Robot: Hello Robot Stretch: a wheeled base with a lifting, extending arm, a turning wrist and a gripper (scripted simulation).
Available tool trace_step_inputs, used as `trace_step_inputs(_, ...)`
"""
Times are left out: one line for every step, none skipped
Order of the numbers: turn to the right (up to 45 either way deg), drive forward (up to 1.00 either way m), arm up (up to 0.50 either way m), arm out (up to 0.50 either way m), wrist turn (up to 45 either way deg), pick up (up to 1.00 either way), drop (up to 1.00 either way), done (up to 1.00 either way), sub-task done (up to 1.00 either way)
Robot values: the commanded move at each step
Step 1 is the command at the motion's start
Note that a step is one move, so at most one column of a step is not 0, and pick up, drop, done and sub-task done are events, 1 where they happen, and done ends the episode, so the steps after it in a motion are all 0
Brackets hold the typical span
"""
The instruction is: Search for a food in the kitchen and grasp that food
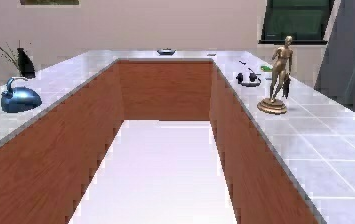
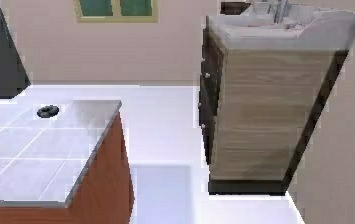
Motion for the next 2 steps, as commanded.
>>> trace_step_inputs(-30.0,0.00,0.00,0.00,0.0,0.00,0.00,0.00,0.00)
trace_step_inputs(-3.0,0.00,0.00,0.00,0.0,0.00,0.00,0.00,0.00)
